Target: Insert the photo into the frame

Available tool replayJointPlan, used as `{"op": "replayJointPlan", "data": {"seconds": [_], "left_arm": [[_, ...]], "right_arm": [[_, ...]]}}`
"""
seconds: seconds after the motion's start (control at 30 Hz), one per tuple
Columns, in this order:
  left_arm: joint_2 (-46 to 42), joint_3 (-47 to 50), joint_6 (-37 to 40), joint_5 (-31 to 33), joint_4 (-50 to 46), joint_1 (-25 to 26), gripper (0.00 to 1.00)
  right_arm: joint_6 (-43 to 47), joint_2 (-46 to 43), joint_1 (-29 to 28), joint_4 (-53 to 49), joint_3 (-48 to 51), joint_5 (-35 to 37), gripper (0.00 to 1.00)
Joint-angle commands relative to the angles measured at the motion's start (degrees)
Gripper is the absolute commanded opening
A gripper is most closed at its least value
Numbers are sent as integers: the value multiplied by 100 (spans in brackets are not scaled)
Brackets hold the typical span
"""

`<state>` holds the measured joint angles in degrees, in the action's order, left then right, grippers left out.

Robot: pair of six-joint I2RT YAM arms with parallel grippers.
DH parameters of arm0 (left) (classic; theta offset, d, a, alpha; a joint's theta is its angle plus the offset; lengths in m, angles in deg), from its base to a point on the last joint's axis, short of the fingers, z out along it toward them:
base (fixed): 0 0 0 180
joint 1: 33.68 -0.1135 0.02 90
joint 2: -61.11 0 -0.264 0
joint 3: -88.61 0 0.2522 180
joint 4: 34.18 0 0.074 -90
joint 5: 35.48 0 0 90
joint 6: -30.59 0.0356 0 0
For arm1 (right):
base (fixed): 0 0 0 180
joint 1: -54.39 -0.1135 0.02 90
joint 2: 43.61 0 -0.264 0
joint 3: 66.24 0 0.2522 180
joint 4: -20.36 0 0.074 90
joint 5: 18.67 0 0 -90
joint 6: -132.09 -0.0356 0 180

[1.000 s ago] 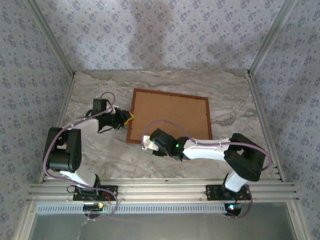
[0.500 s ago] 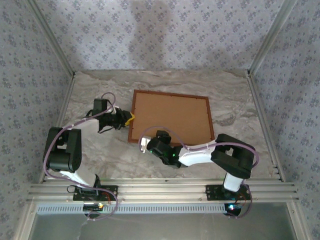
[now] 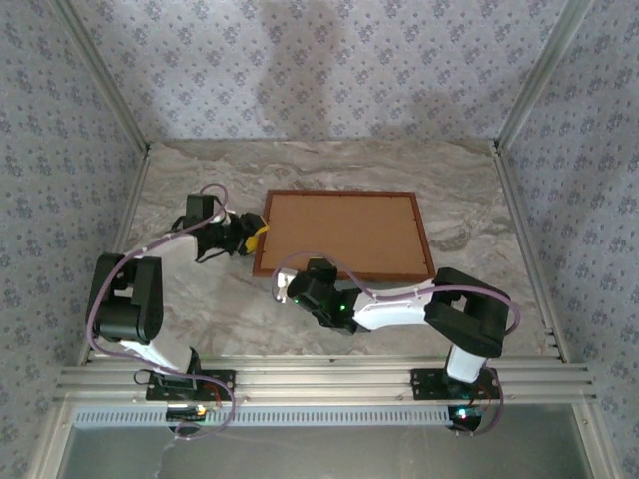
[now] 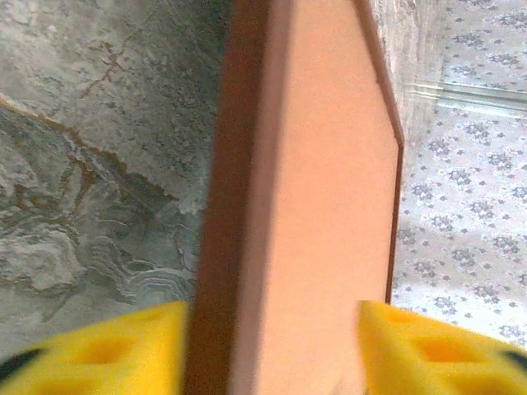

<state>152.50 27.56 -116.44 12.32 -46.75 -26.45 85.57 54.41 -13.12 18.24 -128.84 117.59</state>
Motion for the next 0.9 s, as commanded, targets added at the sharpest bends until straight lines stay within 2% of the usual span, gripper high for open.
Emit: {"op": "replayJointPlan", "data": {"seconds": [0.0,0.03,0.17,0.3,0.6,0.87], "left_arm": [[-223,-351,-52,-36,-200,-75,95],[-260,-462,43,-40,-303,-130,99],[-304,-956,476,-21,-973,-490,99],[-426,-1069,454,33,-972,-813,99],[-462,-908,316,127,-770,-859,99],[-489,-714,276,130,-691,-855,99]], "right_arm": [[-663,-329,113,-490,-241,-386,0],[-657,-416,151,-576,-321,-439,0],[-1000,-638,430,-1304,-847,-749,0],[-1313,-713,730,-1635,-1413,-823,0],[-1592,-760,1168,-1360,-2577,-1303,0],[-2951,-829,1708,-1691,-3474,-1963,0]]}}
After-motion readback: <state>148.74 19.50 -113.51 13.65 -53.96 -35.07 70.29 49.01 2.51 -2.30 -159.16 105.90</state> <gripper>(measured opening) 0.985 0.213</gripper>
